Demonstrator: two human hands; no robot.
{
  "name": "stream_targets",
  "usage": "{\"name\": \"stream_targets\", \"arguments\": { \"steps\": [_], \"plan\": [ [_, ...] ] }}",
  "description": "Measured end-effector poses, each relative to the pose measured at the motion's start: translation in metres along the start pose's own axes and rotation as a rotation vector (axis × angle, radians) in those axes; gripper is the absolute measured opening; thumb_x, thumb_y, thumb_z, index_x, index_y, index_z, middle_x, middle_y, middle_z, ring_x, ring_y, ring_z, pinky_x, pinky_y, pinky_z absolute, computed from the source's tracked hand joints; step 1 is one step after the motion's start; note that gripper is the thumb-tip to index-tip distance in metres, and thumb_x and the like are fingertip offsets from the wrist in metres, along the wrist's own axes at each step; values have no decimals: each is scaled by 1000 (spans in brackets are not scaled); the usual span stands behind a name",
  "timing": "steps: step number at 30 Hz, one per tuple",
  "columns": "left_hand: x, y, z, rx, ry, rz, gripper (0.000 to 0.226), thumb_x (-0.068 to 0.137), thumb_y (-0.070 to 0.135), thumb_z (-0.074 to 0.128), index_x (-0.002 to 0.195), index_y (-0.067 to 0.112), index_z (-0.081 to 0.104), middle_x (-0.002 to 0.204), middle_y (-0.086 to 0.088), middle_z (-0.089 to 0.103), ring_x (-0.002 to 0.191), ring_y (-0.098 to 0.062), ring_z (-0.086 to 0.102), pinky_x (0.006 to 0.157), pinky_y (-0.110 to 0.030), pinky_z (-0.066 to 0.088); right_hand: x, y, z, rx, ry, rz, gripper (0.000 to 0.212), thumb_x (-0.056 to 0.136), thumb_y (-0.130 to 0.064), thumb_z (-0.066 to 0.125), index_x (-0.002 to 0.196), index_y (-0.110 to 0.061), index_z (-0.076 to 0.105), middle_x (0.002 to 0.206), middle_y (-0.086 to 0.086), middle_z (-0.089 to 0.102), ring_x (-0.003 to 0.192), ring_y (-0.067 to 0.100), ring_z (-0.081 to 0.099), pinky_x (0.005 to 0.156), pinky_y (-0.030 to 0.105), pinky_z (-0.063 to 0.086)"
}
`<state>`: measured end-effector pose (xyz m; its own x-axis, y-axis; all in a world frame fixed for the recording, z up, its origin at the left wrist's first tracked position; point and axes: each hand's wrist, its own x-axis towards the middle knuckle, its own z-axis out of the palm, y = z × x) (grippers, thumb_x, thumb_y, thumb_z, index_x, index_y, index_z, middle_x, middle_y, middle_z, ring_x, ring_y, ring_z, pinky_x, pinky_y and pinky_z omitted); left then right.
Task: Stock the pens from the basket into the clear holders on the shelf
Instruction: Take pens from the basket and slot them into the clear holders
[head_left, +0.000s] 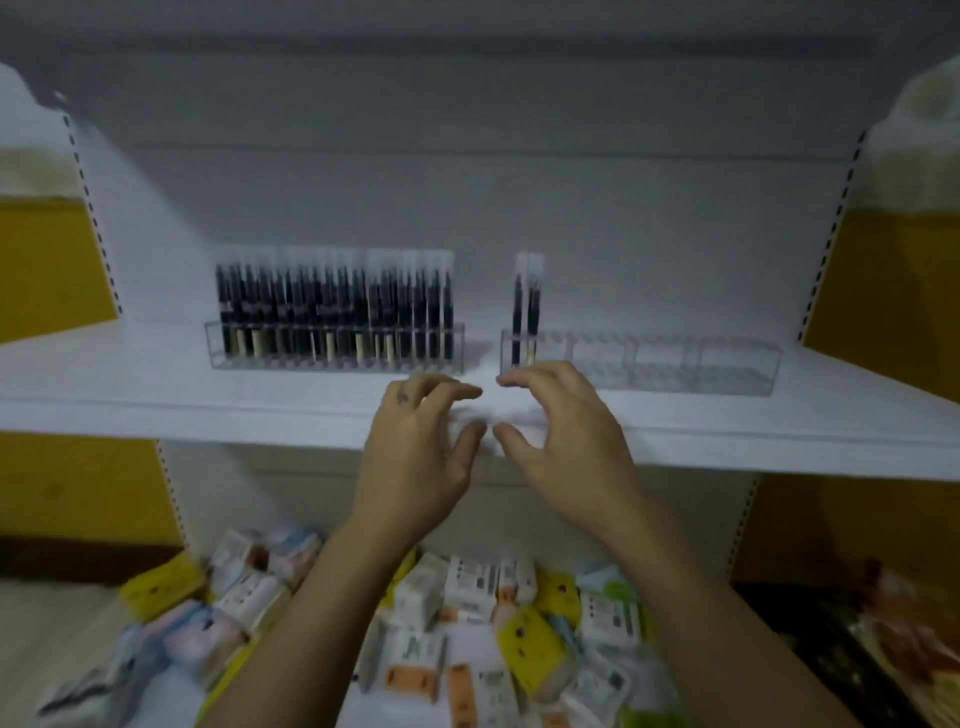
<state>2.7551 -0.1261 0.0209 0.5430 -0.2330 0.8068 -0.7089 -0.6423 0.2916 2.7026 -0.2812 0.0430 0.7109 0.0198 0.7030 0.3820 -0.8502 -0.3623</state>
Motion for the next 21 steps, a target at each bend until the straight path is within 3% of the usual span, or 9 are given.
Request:
{"name": "stream_targets", "arguments": {
  "steps": [3,5,9,12,15,18,21],
  "plan": [
    [-60,-8,-3,26,0,-31,30,88,40,52,105,19,65,102,-1,57,97,-19,49,81,-28,41,-49,-6,31,68,31,-29,18,86,-26,66,102,-23,59,104,-9,51,97,13,54,80,32,49],
    [-103,-16,0,47,-55,-78,32,87,42,50,104,19,66,101,-2,57,95,-22,51,79,-34,45,-84,-4,57,77,-14,4,16,84,-26,65,98,-21,59,100,-6,52,93,17,55,78,32,48],
    [-180,-37,16,139,-287,-215,37,84,44,55,108,18,65,105,-3,61,96,-29,56,76,-40,49,-150,13,113,60,-323,177,34,87,-30,65,119,-25,57,120,-6,49,111,15,50,91,27,43],
    [-230,-47,33,162,-521,-399,42,86,40,63,123,21,58,121,-2,59,114,-28,50,87,-39,46,-194,33,151,43,-567,259,48,90,-33,61,135,-26,47,135,-5,42,125,17,43,100,31,40],
    [-273,-56,51,134,-684,-551,48,90,42,59,133,24,49,134,0,52,126,-24,43,97,-39,42,-235,52,184,44,-805,357,54,92,-34,61,141,-24,41,142,-2,36,129,21,40,102,37,40],
    [-314,-68,67,110,-808,-674,48,91,37,58,135,23,47,136,0,50,127,-21,43,98,-35,43,-272,69,212,30,-961,427,51,89,-30,62,137,-22,45,135,1,41,122,23,46,96,35,44],
    [-350,-78,79,69,-894,-812,44,91,33,57,131,17,51,132,-5,54,121,-23,49,96,-33,45,-308,83,235,75,-1093,485,33,84,-29,62,116,-23,57,116,1,54,108,24,56,75,28,45]
  ]
}}
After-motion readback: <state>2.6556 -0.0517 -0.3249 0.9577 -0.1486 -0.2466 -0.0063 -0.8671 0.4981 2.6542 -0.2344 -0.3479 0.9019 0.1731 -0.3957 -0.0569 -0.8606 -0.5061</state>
